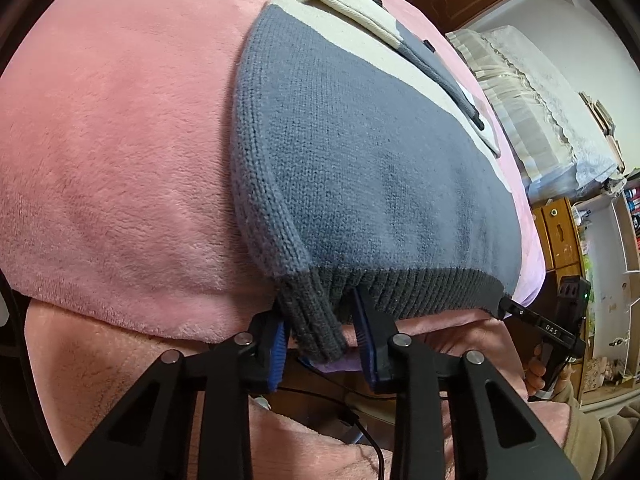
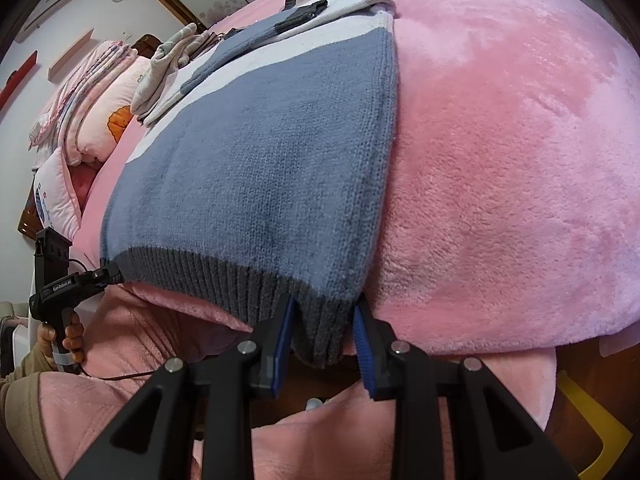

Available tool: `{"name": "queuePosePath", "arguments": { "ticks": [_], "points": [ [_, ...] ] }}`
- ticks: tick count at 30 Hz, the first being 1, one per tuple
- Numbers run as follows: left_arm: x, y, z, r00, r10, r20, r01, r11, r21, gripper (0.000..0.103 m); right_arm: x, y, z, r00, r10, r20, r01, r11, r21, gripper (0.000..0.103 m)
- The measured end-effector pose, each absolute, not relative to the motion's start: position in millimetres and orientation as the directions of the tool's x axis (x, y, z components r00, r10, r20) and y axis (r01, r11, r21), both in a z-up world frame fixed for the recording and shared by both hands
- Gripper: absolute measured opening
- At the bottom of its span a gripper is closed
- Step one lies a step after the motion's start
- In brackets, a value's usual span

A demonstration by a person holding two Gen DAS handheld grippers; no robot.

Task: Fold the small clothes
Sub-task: 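Grasp the dark grey ribbed hem with both grippers, then lift the hem with both grippers and fold it up toward the collar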

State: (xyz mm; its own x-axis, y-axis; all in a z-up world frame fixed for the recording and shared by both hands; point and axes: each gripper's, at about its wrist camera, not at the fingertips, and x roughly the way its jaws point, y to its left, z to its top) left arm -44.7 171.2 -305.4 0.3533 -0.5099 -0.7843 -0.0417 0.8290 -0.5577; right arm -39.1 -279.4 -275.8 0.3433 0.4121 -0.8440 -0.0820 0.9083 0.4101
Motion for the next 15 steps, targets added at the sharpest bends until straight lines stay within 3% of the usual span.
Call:
{"name": "queuePosePath", "arguments": {
  "ticks": [5,6,7,8,10,15],
  "points": [
    [-41,167,-306,0.339,-0.503,-0.795,-0.041,0.836,-0.547,0.027,-37,-277,-276,0.336,0.403,-0.851,-0.086,0.913,0.398,0.03],
    [-41,165,-305,0.335,-0.505,-0.796,-0.037,0.837,-0.546,0.018,-38,-276,-276,0.334,0.406,-0.851,-0.089,0.912,0.401,0.031],
    [-40,162,-304,0.324,-0.507,-0.799,-0.029,0.839,-0.544,0.011,-37,-274,-275,0.327,0.408,-0.852,-0.094,0.912,0.4,0.029],
    [-40,161,-303,0.325,-0.501,-0.802,-0.025,0.843,-0.537,0.011,-38,-273,-275,0.324,0.404,-0.856,-0.1,0.914,0.393,0.027],
    [-41,161,-299,0.33,-0.511,-0.794,-0.018,0.838,-0.546,0.009,-40,-272,-272,0.32,0.418,-0.85,-0.12,0.908,0.401,0.013],
    [-47,170,-283,0.356,-0.563,-0.746,-0.003,0.798,-0.603,0.007,-45,-276,-253,0.354,0.448,-0.821,-0.163,0.894,0.418,0.011]
  ]
}}
